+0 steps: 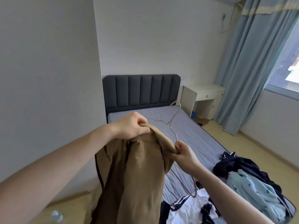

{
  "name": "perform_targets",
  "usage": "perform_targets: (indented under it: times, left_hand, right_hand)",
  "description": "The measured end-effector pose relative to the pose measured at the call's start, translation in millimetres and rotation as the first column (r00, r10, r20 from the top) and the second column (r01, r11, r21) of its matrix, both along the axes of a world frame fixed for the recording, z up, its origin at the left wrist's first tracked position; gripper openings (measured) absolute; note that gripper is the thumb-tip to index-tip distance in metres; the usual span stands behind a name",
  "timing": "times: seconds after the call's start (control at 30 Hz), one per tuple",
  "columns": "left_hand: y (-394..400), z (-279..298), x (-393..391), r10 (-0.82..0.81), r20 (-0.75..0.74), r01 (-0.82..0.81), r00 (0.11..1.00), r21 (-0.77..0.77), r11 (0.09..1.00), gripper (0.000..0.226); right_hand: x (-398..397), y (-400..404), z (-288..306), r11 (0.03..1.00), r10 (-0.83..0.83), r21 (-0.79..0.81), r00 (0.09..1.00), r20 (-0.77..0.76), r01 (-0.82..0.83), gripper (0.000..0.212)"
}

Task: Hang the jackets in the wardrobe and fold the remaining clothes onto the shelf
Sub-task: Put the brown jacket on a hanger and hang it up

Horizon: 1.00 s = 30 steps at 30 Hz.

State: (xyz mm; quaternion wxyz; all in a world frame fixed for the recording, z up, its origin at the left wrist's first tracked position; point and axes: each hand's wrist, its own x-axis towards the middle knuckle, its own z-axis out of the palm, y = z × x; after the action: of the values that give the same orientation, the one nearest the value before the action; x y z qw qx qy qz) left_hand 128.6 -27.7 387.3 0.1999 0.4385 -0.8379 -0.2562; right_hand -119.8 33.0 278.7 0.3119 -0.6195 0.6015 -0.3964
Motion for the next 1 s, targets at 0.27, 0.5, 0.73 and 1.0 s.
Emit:
perform_targets:
  times: [0.27, 0.5, 0.73, 1.0]
  left_hand:
    - [-21, -37, 73, 0.120, 0.405, -0.205, 0.906, 0.173, 0.963, 0.044]
    - [-26, -115, 90, 0.392, 0.102, -0.404, 0.914, 0.301, 0.864, 0.027]
    - [-33, -102, 68, 0.463, -0.182, -0.431, 0.868, 0.190, 0.882, 0.035]
    - [-47, 6, 10, 0.263, -0.346, -0.227, 0.901, 0.140, 0.964, 0.057]
  right_hand:
    - [2, -20, 59, 0.977, -0.038, -0.204, 0.993, 0.109, 0.060, 0.045]
    - [2, -27, 66, 0.966, -0.070, -0.246, 0.996, 0.061, 0.083, 0.041]
    - [-35, -21, 62, 0.948, -0.196, -0.260, 0.980, -0.036, 0.181, 0.045]
    - [-78, -5, 39, 0.975, -0.222, -0.036, 0.950, -0.221, 0.220, 0.041]
